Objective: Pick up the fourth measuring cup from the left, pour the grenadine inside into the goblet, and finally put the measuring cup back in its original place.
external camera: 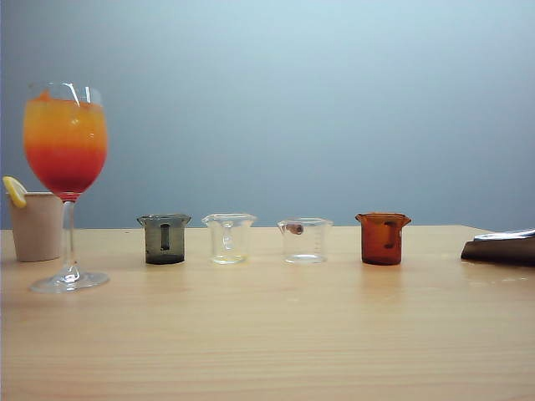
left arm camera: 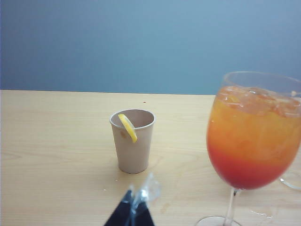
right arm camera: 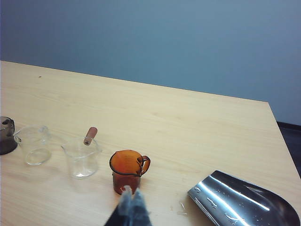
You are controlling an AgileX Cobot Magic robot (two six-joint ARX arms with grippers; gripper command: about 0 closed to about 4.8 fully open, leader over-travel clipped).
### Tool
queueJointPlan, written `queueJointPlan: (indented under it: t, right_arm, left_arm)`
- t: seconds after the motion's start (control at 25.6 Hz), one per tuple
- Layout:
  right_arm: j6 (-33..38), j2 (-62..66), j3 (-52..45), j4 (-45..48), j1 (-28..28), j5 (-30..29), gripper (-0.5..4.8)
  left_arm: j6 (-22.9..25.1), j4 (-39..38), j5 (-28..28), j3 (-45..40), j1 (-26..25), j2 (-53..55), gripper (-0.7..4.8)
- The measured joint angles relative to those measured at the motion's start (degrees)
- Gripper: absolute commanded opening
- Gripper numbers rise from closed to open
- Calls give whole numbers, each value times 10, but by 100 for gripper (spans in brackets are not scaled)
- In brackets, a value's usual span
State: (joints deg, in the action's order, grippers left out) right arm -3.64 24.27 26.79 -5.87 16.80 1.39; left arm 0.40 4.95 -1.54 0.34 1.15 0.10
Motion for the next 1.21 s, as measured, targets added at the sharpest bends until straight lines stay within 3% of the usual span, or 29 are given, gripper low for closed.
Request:
queueJointPlan:
  t: [0.51, 0.74, 1.21]
  right_arm:
    - [0, 0, 0, 1, 0, 0, -5]
    - [0, -61, -106, 91, -40, 85, -5]
    - [0, -245, -251, 128, -97, 90, -5]
  left_arm:
    - [0, 0, 0, 0, 0, 0, 3]
    - [0, 0, 0, 0, 0, 0, 3]
    - [0, -6, 0, 0, 0, 0, 3]
